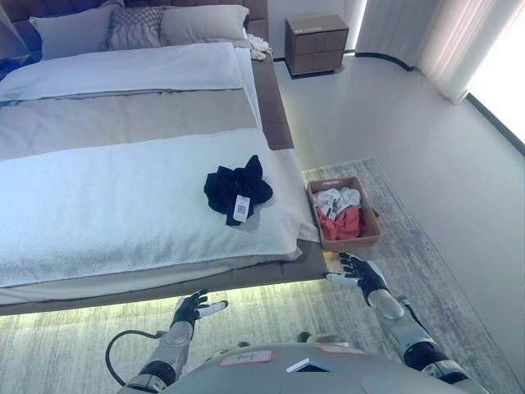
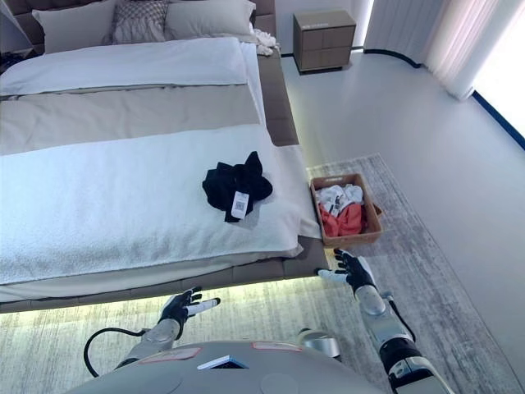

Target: Put the clothes on the bed into the basket.

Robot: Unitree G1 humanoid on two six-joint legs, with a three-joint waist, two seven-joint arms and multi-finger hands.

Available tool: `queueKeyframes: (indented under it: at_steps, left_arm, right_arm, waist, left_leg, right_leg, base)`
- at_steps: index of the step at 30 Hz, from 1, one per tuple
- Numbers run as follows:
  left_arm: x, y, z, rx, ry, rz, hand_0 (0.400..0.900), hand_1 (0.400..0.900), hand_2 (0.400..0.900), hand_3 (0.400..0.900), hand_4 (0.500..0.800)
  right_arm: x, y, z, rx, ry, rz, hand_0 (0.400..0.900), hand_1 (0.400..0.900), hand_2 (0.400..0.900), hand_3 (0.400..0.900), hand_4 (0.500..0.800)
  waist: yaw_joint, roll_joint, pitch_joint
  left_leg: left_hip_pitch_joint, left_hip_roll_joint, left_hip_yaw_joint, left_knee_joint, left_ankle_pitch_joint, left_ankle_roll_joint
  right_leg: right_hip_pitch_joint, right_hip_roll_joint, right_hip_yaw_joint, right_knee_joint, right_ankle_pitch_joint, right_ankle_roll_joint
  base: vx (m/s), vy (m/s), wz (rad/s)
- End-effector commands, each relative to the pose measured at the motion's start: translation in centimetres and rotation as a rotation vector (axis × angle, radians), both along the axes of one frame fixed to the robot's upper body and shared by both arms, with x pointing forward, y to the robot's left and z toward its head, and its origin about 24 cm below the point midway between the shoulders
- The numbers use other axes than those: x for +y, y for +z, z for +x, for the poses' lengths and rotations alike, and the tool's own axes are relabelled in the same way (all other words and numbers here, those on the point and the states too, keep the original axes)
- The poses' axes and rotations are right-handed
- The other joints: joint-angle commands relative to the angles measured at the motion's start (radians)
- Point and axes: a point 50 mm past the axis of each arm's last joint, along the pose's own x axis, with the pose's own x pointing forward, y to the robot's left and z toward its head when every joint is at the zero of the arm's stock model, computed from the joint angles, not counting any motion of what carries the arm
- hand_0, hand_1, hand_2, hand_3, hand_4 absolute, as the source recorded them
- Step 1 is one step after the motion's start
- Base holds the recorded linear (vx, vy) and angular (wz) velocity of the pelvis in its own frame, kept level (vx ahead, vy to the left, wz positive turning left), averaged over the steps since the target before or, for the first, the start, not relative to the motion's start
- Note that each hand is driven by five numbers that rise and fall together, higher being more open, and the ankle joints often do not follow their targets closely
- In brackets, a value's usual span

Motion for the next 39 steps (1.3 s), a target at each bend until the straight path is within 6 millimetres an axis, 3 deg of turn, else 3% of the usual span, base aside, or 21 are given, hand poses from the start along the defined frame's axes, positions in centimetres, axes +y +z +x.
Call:
queueKeyframes:
  at_steps: [1,5,7,10,13,16,17,21,24,25,27,30,32,34,36,39]
  left_arm:
    - [2.3,1.4,3.2,-0.122,0.048,0.073,0.900,0.900,0.900,0.900,0.800]
    - [2.3,1.5,3.6,-0.138,0.065,0.068,0.900,0.900,0.900,0.900,0.800]
    - [2.1,1.7,4.2,-0.158,0.050,0.070,0.900,0.900,0.900,0.900,0.800]
    - [1.3,2.2,5.5,-0.209,0.016,0.060,0.900,0.900,0.900,0.900,0.800]
    - [1.0,2.6,6.2,-0.244,0.031,0.043,0.900,0.900,0.900,0.900,0.800]
    - [1.3,2.9,6.5,-0.272,0.088,0.035,0.900,0.900,0.900,0.900,0.800]
    - [1.6,2.9,6.4,-0.278,0.121,0.038,0.900,0.900,0.900,0.900,0.800]
    - [1.4,2.7,6.2,-0.267,0.139,0.045,0.900,0.900,0.900,0.900,0.800]
    - [1.0,2.5,6.1,-0.261,0.152,0.040,0.900,0.900,0.900,0.900,0.800]
    - [1.1,2.5,5.9,-0.259,0.155,0.040,0.900,0.900,0.900,0.900,0.800]
    - [1.0,2.5,6.2,-0.261,0.141,0.046,0.900,0.900,0.900,0.900,0.800]
    - [1.7,2.9,6.8,-0.264,0.089,0.083,0.900,0.900,0.900,0.900,0.800]
    - [2.0,3.3,7.4,-0.281,0.048,0.099,0.900,0.900,0.900,0.900,0.800]
    - [2.5,4.0,8.4,-0.315,0.028,0.113,0.900,0.900,0.900,0.900,0.800]
    - [2.9,4.7,9.3,-0.347,0.016,0.124,0.900,0.900,0.900,0.900,0.800]
    - [3.3,5.7,11.0,-0.389,0.001,0.161,0.900,0.900,0.900,0.900,0.800]
  right_arm:
    - [-0.7,2.6,3.3,-0.198,0.009,-0.054,0.900,0.900,0.900,0.900,0.800]
    - [-1.3,3.0,3.8,-0.224,-0.003,-0.072,0.900,0.900,0.900,0.900,0.800]
    - [-1.6,3.3,4.2,-0.239,-0.009,-0.081,0.900,0.900,0.900,0.900,0.800]
    - [-2.5,3.8,4.5,-0.261,-0.033,-0.099,0.900,0.900,0.900,0.900,0.800]
    - [-3.1,4.1,4.6,-0.273,-0.060,-0.116,0.900,0.900,0.900,0.900,0.800]
    - [-3.5,4.6,5.1,-0.303,-0.089,-0.119,0.900,0.900,0.900,0.900,0.800]
    - [-3.4,4.8,5.3,-0.315,-0.098,-0.117,0.900,0.900,0.900,0.900,0.800]
    - [-2.8,5.2,6.1,-0.344,-0.081,-0.112,0.900,0.900,0.900,0.900,0.800]
    - [-2.2,5.6,6.9,-0.367,-0.038,-0.116,0.900,0.900,0.900,0.900,0.800]
    - [-1.8,5.9,7.2,-0.378,-0.014,-0.112,0.900,0.900,0.900,0.900,0.800]
    - [-1.6,6.0,7.3,-0.391,-0.003,-0.121,0.900,0.900,0.900,0.900,0.800]
    - [-1.6,5.3,6.8,-0.353,-0.010,-0.136,0.900,0.900,0.900,0.900,0.800]
    - [-1.2,5.1,6.9,-0.346,-0.003,-0.131,0.900,0.900,0.900,0.900,0.800]
    - [-1.0,5.4,7.3,-0.358,0.005,-0.134,0.900,0.900,0.900,0.900,0.800]
    - [-0.6,5.7,8.0,-0.378,0.023,-0.163,0.900,0.900,0.900,0.900,0.800]
    - [-0.5,8.0,10.7,-0.466,0.108,-0.313,0.900,0.900,0.900,0.900,0.800]
  waist:
    - [0.039,-0.073,-0.007]
    - [0.043,-0.081,0.019]
    - [0.048,-0.090,0.044]
    - [0.067,-0.098,0.111]
    - [0.077,-0.088,0.145]
    - [0.085,-0.084,0.153]
    - [0.096,-0.076,0.152]
    - [0.106,-0.058,0.143]
    - [0.121,-0.048,0.134]
    - [0.127,-0.048,0.119]
    - [0.129,-0.053,0.093]
    - [0.141,-0.097,0.039]
    - [0.143,-0.116,0.023]
    - [0.137,-0.121,0.043]
    - [0.128,-0.111,0.081]
    - [0.117,-0.090,0.133]
  left_leg:
    - [-0.017,-0.012,-0.057,-0.003,-0.052,-0.012]
    - [-0.052,0.005,-0.076,0.048,-0.058,-0.025]
    - [-0.107,0.003,-0.083,0.152,-0.078,-0.032]
    - [-0.243,-0.040,-0.088,0.438,-0.083,-0.035]
    - [-0.327,-0.058,-0.090,0.518,-0.030,-0.032]
    - [-0.403,-0.077,-0.064,0.442,-0.030,-0.025]
    - [-0.407,-0.064,-0.064,0.323,0.033,-0.032]
    - [-0.415,-0.022,-0.079,0.046,0.129,-0.049]
    - [-0.440,0.012,-0.062,-0.003,0.171,-0.079]
    - [-0.415,0.017,-0.043,-0.003,0.165,-0.064]
    - [-0.400,0.011,-0.022,0.004,0.212,-0.065]
    - [-0.371,-0.029,0.003,0.046,0.156,-0.015]
    - [-0.347,-0.060,0.015,0.053,0.117,0.024]
    - [-0.315,-0.088,0.012,0.054,0.091,0.062]
    - [-0.256,-0.108,0.002,0.031,0.073,0.086]
    - [-0.196,-0.088,-0.008,-0.003,0.054,0.084]
  right_leg:
    - [-0.031,0.008,0.027,0.026,-0.047,-0.004]
    - [-0.045,0.023,0.020,0.041,-0.059,-0.019]
    - [-0.050,0.027,0.016,0.045,-0.059,-0.029]
    - [-0.027,0.014,-0.010,0.051,-0.064,-0.044]
    - [-0.001,0.016,-0.041,0.056,-0.082,-0.056]
    - [0.008,0.013,-0.054,0.059,-0.092,-0.053]
    - [0.018,0.026,-0.049,0.053,-0.096,-0.049]
    - [0.047,0.038,-0.034,0.037,-0.120,-0.036]
    - [0.104,0.034,0.017,0.027,-0.149,-0.019]
    - [0.127,0.023,0.036,0.030,-0.165,-0.009]
    - [0.155,-0.004,0.026,0.035,-0.184,-0.002]
    - [0.136,-0.082,0.023,0.166,-0.175,0.042]
    - [0.053,-0.117,0.034,0.356,-0.074,0.051]
    - [-0.058,-0.135,0.050,0.594,0.090,0.049]
    - [-0.156,-0.146,0.019,0.754,0.145,0.040]
    - [-0.268,-0.166,-0.075,0.705,0.033,0.014]
  base:
    - [0.01,-0.131,0.16]
    - [-0.01,-0.150,0.17]
    - [-0.04,-0.150,0.15]
    - [-0.05,-0.086,0.26]
    - [0.02,-0.030,0.25]
    - [0.10,0.022,0.15]
    - [0.19,0.043,-0.04]
    - [0.26,0.105,-0.15]
    - [0.36,0.182,-0.60]
    - [0.44,0.255,-0.60]
    - [0.46,0.290,-0.20]
    - [0.54,0.308,-0.17]
    - [0.39,0.292,0.00]
    - [0.25,0.288,0.04]
    - [0.24,0.281,0.09]
    - [0.24,0.139,0.05]
